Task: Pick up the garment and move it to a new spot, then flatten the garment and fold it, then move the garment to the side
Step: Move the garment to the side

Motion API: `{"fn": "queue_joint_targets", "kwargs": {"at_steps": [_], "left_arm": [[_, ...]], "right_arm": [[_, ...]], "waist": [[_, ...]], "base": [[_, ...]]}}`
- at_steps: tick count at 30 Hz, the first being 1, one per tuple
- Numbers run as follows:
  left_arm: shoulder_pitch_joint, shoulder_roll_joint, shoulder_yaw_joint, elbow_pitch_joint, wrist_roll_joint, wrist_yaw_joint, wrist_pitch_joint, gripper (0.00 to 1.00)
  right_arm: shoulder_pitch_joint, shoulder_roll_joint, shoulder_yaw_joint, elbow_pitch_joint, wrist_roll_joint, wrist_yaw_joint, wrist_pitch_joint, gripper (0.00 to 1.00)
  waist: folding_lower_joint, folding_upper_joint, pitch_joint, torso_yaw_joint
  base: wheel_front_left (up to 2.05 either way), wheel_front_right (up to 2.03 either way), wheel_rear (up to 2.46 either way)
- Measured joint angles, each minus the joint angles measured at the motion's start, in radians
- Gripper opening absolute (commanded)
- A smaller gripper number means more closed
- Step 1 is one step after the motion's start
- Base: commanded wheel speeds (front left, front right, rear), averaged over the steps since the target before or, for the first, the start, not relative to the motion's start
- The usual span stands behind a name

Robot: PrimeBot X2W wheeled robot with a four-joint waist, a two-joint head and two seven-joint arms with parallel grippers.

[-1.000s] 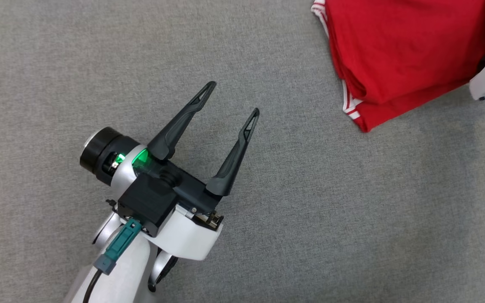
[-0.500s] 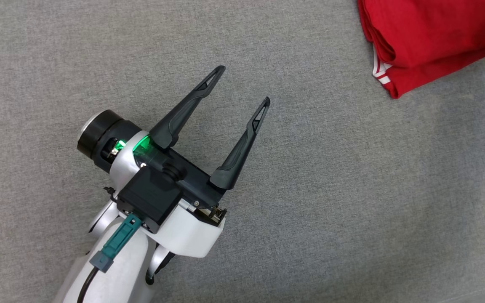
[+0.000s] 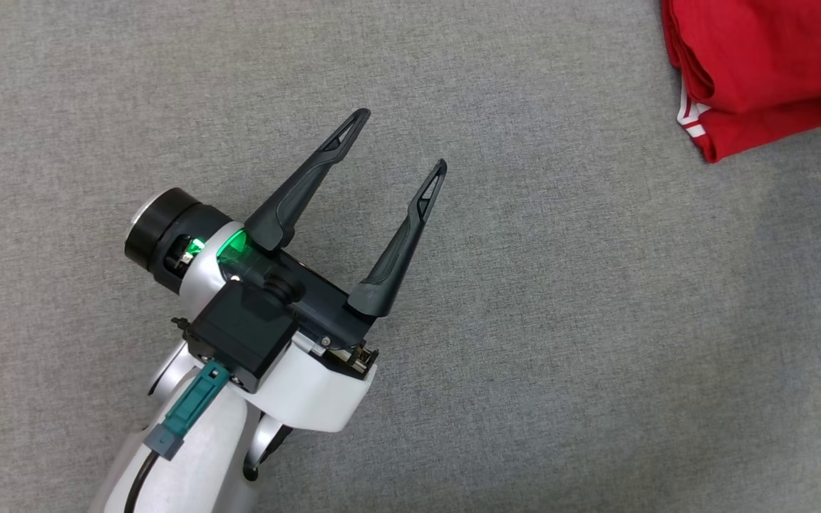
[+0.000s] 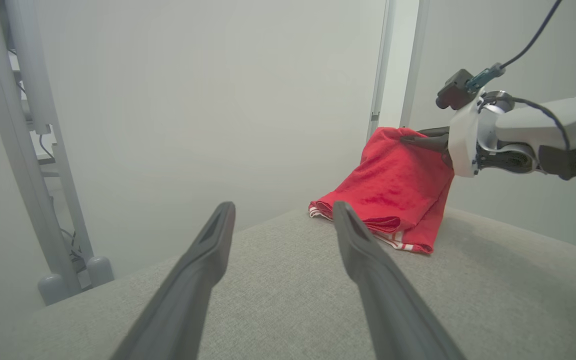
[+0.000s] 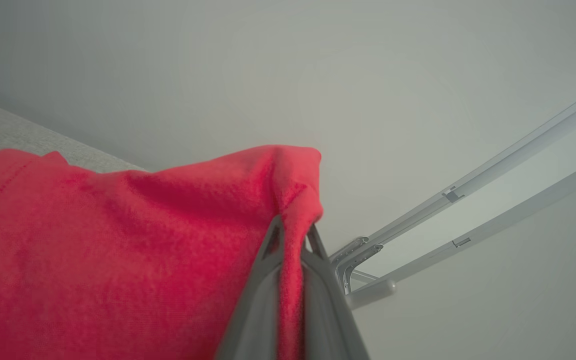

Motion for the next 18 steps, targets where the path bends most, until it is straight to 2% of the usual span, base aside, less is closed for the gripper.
{"fn": "queue_joint_targets", "kwargs": {"at_steps": [3,4,5,6,12,18], "left_arm": [[0.000,0.000,-0.002,0.003,-0.003,0.000,-0.002,1.00],[0.000,0.000,-0.002,0.005,-0.004,0.000,-0.005,1.00],[0.000,-0.001,-0.004,0.007,-0.006,0.001,-0.006,1.00],[0.000,-0.001,-0.005,0.010,-0.009,0.002,-0.006,1.00],[0.002,-0.011,-0.011,0.035,-0.019,0.017,-0.019,1.00],[0.054,-0.017,0.007,0.082,-0.044,0.047,-0.038,1.00]], "right_arm": [[0.007,0.027,-0.047,-0.006,-0.062,0.000,0.000,0.00],[0.009,0.035,-0.061,-0.010,-0.084,0.000,0.000,0.05],[0.012,0.040,-0.076,-0.016,-0.104,0.000,0.000,0.43],[0.016,0.043,-0.087,-0.024,-0.121,0.000,0.000,1.00],[0.081,0.077,-0.137,-0.132,-0.213,0.000,-0.002,1.00],[0.160,0.159,-0.120,-0.167,-0.180,0.000,-0.003,1.00]], "waist": [[0.0000,0.0000,-0.005,0.008],[0.0000,0.0000,-0.007,0.010],[0.0000,0.0000,-0.009,0.012],[0.0000,0.0000,-0.012,0.015],[0.0000,0.0000,-0.049,0.042],[0.0000,0.0001,-0.122,0.074]], "base": [[0.00,0.00,0.00],[0.00,0.00,0.00],[0.00,0.00,0.00],[0.00,0.00,0.00],[0.00,0.00,0.00],[0.00,0.00,0.00]]}}
